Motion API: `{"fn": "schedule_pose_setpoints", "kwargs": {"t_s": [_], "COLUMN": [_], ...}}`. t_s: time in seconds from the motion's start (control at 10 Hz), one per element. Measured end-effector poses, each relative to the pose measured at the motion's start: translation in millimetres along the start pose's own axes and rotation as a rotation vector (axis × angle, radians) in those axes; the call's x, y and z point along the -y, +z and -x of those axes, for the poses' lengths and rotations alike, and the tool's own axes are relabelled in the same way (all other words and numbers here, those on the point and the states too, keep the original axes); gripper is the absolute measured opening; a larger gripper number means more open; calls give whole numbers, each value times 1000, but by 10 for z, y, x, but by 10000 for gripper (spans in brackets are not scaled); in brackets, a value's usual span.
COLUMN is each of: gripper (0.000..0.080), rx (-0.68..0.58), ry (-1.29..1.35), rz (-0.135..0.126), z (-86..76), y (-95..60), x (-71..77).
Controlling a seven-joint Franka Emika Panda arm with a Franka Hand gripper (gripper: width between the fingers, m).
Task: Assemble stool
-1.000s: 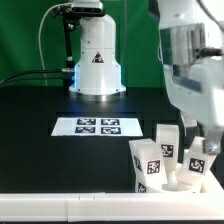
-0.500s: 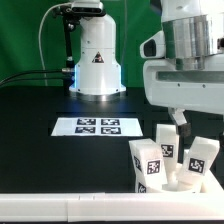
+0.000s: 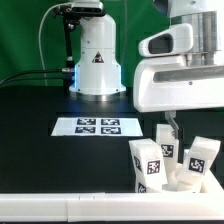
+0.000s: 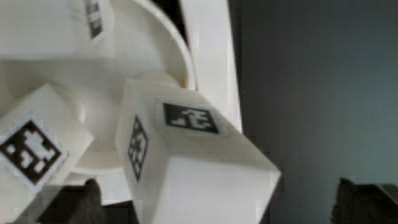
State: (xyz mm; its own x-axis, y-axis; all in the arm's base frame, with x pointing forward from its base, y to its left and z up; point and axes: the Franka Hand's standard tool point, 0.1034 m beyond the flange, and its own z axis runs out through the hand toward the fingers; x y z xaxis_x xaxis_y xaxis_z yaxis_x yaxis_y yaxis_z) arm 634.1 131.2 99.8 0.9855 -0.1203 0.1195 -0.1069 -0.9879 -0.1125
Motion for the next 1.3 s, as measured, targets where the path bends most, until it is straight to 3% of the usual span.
{"fn": "schedule_pose_setpoints", "kwargs": {"t_s": [0.2, 0.4, 0.5, 0.7, 0.9, 1.0, 1.3], "gripper": [649, 649, 649, 649, 649, 649, 649], "rx": [-2, 3, 8, 12, 86, 119, 122], "ry": [-177, -600, -685, -766, -985, -1065, -1079], "rz": [19, 71, 88, 96, 153, 153, 153], "z": [-10, -9, -7, -26, -7, -29, -46], "y": [-1, 8, 10, 6, 136, 206, 222], "x": [-34, 4, 5, -49, 33, 20, -25]}}
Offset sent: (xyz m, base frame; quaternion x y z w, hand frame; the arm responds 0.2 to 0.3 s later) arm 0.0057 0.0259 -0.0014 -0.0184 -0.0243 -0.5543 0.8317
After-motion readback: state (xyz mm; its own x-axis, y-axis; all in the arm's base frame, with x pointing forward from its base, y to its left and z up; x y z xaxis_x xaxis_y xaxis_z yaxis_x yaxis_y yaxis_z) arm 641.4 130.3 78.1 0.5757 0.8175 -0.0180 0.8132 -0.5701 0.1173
